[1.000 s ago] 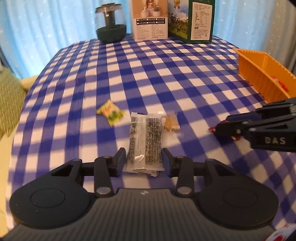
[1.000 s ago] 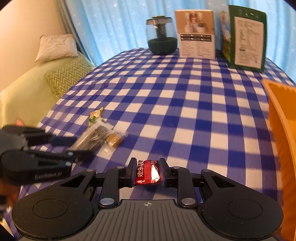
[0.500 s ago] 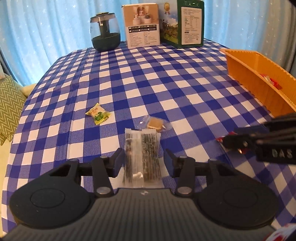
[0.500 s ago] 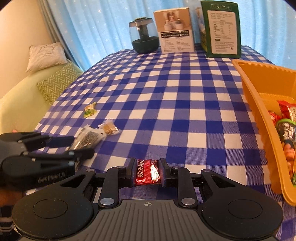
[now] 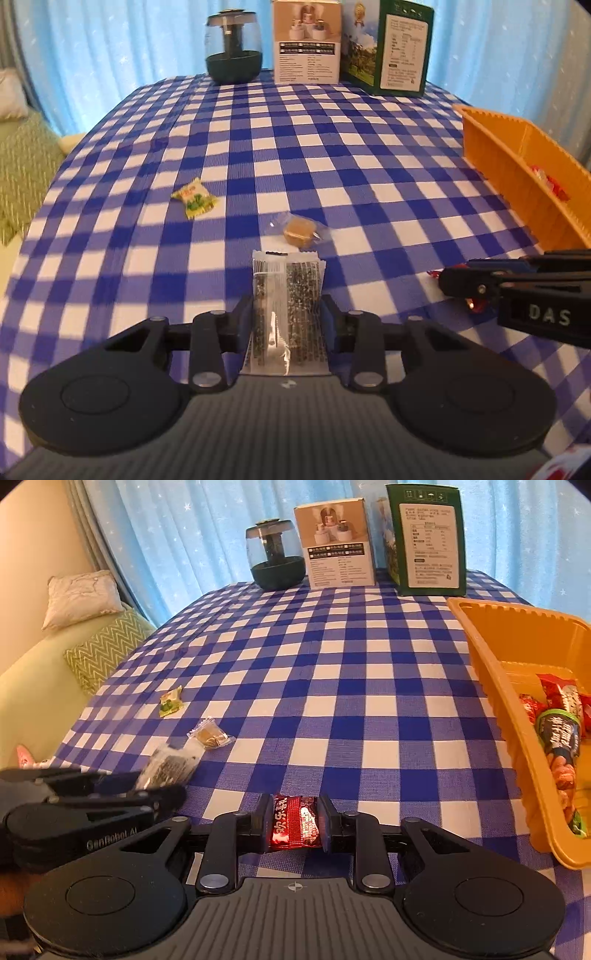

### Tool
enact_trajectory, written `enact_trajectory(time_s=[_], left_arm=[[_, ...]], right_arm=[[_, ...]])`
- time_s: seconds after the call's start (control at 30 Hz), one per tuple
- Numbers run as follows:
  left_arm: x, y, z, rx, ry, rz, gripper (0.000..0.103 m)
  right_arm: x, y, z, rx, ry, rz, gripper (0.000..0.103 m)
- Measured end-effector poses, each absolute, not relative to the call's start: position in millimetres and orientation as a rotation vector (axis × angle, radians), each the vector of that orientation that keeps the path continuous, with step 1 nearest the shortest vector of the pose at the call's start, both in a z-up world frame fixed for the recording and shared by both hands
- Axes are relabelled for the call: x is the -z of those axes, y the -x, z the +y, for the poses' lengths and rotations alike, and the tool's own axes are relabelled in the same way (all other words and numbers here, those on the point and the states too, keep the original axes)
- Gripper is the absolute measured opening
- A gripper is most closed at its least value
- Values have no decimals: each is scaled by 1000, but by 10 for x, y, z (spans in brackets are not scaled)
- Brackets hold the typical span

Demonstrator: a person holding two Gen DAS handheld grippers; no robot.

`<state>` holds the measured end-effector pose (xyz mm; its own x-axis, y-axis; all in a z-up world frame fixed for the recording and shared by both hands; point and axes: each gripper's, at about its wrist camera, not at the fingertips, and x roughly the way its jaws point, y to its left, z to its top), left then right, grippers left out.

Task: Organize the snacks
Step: 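Carry the red candy and clear bar over the orange tray with both tools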

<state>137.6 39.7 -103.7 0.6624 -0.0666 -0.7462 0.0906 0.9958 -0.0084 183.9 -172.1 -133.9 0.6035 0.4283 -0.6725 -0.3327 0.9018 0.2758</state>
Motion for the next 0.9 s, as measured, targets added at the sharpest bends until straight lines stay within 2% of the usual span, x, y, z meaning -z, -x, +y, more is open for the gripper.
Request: enact_trajectory(time_s=[0.5,0.9], left_arm=[[599,-1083,-138,155,46,797,34],[142,-1188,-933,292,1,734,34]], right_arm=[[850,-1566,-2284,-348,-202,716,26],[511,-1562,-3070,-179,-232,657,26]])
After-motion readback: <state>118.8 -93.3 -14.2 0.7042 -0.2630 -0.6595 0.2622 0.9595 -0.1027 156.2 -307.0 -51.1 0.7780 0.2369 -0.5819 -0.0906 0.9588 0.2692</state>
